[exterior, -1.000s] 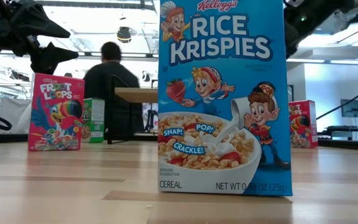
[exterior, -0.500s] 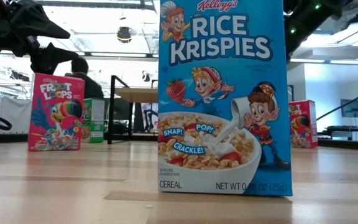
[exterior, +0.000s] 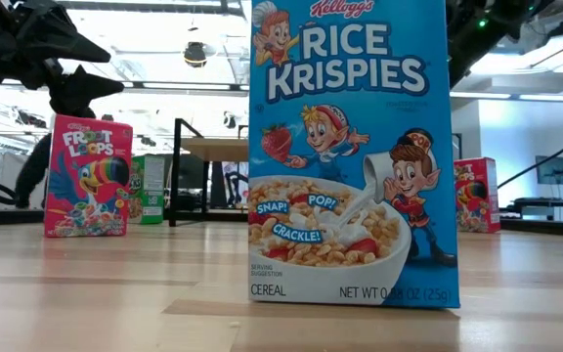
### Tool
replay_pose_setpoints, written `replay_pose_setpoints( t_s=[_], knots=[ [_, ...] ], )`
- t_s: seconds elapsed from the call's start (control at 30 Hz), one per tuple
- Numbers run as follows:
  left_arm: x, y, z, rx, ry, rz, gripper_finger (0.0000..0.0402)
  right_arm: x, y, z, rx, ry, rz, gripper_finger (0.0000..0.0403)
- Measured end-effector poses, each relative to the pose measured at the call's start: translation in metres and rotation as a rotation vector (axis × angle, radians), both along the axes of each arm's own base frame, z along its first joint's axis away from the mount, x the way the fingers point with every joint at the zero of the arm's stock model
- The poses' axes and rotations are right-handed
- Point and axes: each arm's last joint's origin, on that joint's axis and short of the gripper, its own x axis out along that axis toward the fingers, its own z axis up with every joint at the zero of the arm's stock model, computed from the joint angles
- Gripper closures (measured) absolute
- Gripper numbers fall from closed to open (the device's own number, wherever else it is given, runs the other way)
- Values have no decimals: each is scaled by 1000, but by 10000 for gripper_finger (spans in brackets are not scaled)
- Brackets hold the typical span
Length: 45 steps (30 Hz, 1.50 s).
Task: Stack cereal on shelf
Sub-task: Put the bottom right red cereal box on the shelf
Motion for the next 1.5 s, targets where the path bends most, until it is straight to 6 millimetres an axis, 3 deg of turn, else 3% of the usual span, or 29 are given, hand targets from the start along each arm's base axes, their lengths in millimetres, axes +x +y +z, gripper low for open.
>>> replay_pose_setpoints(
  t_s=[0.33,0.73,1.17,1.5],
  knots=[
    [0,0,0,0,-1,2,180,-3,-14,3,-13,-38,-61,147],
    [0,0,0,0,-1,2,180,6,5,5,29,-102,18,147],
    [0,0,0,2,0,2,180,7,-9,15,-13,-215,-34,147],
    [0,0,0,100,12,1,180,7,-9,15,15,-245,-55,147]
  ],
)
